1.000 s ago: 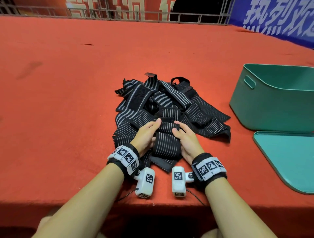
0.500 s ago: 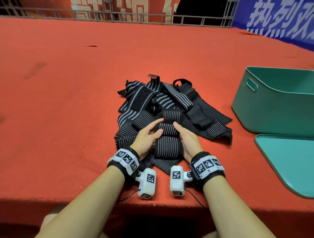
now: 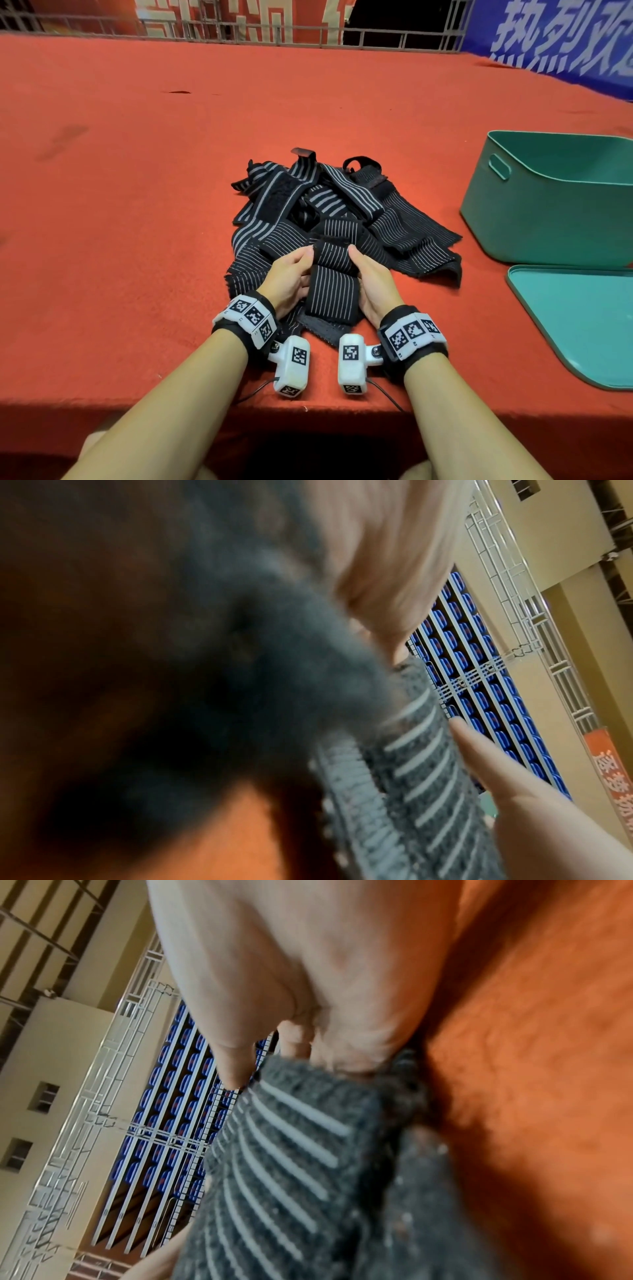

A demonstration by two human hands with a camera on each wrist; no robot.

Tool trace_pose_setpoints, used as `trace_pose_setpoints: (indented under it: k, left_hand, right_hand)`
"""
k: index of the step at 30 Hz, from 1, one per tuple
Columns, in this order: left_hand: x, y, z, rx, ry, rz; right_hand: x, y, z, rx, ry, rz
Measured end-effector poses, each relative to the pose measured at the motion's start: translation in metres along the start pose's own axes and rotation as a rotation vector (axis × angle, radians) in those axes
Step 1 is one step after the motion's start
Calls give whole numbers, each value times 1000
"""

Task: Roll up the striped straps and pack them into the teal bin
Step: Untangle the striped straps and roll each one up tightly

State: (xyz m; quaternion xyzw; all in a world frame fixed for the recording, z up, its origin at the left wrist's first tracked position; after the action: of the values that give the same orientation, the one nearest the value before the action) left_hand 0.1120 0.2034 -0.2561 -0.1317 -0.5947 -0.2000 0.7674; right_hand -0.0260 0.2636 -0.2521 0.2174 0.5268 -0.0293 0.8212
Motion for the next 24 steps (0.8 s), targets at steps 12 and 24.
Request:
trace_pose_setpoints:
  k: [12, 24]
  left_hand:
    - [5, -1, 8, 15, -12, -58]
    - [4, 3, 5, 13, -15, -12]
  right_hand:
    - [0, 1, -12, -35, -36, 26]
    - [-2, 7, -6, -39, -16, 5]
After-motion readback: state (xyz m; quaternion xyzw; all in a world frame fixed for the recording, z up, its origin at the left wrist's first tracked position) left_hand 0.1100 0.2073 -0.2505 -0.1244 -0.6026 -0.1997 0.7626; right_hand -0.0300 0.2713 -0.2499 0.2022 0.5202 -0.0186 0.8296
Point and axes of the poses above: each hand's wrist, its own y-axis away from the middle knuckle, its own z-axis out of the palm, x = y × z, the point moved 4 cm from there along -y, towards the middle knuckle, and after that the axes turned 8 degrees about z, right-handed, at the moved point
